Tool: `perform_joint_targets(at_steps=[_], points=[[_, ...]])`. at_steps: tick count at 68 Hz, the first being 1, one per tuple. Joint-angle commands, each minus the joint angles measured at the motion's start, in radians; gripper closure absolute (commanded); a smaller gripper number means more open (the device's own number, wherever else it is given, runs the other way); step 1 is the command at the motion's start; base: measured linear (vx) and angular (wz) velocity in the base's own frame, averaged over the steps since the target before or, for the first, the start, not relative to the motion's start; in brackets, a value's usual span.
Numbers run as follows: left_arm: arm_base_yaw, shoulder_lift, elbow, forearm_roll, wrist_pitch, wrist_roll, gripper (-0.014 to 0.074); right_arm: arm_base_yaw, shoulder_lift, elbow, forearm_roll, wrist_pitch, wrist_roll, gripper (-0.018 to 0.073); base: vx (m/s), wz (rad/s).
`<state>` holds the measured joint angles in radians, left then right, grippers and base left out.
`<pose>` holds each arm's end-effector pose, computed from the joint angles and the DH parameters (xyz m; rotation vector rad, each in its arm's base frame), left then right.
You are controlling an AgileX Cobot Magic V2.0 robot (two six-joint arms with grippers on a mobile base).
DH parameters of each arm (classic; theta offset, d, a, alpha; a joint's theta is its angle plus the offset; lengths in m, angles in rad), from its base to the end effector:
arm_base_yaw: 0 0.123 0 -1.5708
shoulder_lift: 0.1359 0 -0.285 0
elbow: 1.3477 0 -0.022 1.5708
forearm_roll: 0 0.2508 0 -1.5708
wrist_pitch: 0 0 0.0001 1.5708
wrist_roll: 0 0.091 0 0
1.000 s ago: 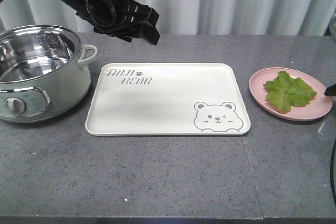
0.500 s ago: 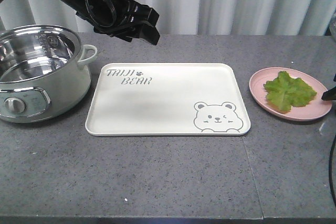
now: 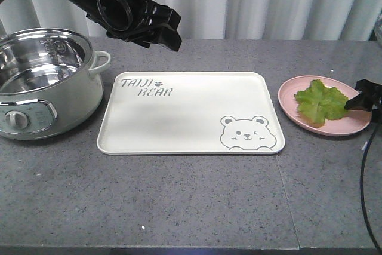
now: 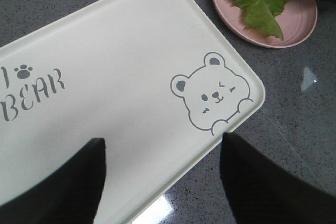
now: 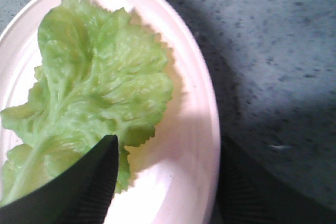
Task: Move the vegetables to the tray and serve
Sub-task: 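Grip the pink plate rim with the right gripper and lift it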
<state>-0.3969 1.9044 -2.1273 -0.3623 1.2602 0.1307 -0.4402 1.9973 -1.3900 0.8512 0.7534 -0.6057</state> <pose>0.3683 -0.1877 0.4059 0.6568 2.4321 -0.5875 0.3978 -0.1356 0.1900 0.4847 2.4653 0.5722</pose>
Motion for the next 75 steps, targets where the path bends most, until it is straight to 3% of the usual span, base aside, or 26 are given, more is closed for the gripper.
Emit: perform_joint_targets(at_steps=[1, 17, 38, 60, 75], points=[[-0.006, -0.057, -0.03, -0.025, -0.025, -0.006, 0.0136, 0.011, -0.048, -0.027, 0.011, -0.026, 0.019, 0.0157, 0.0, 0.0], [-0.006, -0.057, -0.03, -0.025, -0.038, -0.005, 0.0136, 0.011, -0.048, -0.027, 0.009, -0.005, 0.018, 0.0218, 0.0, 0.0], [-0.006, -0.057, -0.03, -0.025, -0.041, -0.005, 0.0136, 0.011, -0.048, -0.027, 0.007, 0.014, 0.011, 0.0575, 0.0, 0.0], [-0.006, -0.057, -0.03, -0.025, -0.043, -0.005, 0.0136, 0.006, -0.086, -0.032, 0.02, -0.005, 0.011, 0.0564, 0.0, 0.0], [-0.006, -0.057, -0.03, -0.025, -0.043, -0.005, 0.0136, -0.051, -0.141, -0.034, 0.094, 0.022, 0.002, 0.0564, 0.0, 0.0]])
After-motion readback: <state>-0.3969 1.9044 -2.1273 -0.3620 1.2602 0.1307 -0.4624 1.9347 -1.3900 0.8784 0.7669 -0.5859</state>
